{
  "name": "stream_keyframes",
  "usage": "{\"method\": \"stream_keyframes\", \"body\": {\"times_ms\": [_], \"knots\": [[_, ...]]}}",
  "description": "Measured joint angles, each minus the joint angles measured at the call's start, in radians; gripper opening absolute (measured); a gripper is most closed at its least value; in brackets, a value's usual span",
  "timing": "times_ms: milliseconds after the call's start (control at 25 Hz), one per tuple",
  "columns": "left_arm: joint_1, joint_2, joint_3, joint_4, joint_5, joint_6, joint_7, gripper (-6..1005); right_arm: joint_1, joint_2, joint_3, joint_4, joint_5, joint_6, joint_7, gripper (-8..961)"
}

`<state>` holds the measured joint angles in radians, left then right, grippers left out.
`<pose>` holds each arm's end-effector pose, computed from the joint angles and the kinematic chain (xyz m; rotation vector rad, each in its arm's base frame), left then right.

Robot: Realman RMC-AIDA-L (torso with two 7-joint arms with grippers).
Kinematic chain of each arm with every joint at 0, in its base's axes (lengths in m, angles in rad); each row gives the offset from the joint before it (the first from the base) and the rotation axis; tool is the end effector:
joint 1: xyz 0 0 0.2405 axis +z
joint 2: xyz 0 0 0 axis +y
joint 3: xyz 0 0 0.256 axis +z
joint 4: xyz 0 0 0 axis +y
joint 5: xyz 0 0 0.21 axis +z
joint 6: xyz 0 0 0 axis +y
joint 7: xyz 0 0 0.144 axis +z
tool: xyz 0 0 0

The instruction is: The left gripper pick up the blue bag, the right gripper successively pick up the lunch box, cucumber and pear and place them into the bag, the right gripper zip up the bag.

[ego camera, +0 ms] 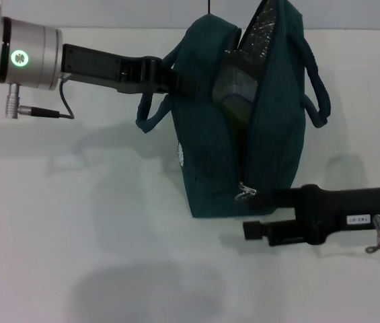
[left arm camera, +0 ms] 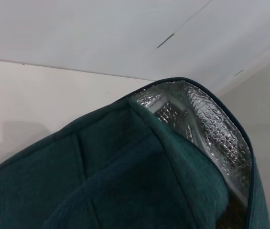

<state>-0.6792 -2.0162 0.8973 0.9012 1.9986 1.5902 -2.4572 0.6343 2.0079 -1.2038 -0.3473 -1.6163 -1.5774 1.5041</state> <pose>-0.1819 0.3779 0.0328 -2.6256 -1.5604 -0.5790 0.2275 0.3068 -0.0525 2.7829 -0.8553 -0.7631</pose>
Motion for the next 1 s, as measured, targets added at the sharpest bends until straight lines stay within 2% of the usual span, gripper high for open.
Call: {"method": "stream_keyframes", "body": {"times_ms": [160, 440, 520, 760, 1000], "knots": [[-0.003, 0.000, -0.001, -0.001, 0.002, 0.001, -0.001, 55, 0.002, -0.017, 0.001, -0.004, -0.058, -0.025, 0.057, 762], [-0.005, -0.001, -0.001, -0.001, 0.003, 0.001, -0.003, 55, -0.020, -0.021, 0.028, -0.036, -0.056, -0.005, 0.059, 759], [-0.006, -0.002, -0.002, -0.001, 0.003, 0.001, -0.003, 55, -0.025, -0.017, 0.034, -0.046, -0.057, 0.020, 0.056, 759], [-0.009, -0.005, -0.001, -0.001, 0.003, 0.001, -0.001, 56, -0.011, 0.014, 0.003, -0.053, -0.067, 0.124, 0.045, 760], [-0.010, -0.008, 0.001, -0.001, -0.001, 0.001, 0.000, 56, 0.025, 0.020, -0.052, -0.043, -0.055, 0.210, 0.045, 760]]}}
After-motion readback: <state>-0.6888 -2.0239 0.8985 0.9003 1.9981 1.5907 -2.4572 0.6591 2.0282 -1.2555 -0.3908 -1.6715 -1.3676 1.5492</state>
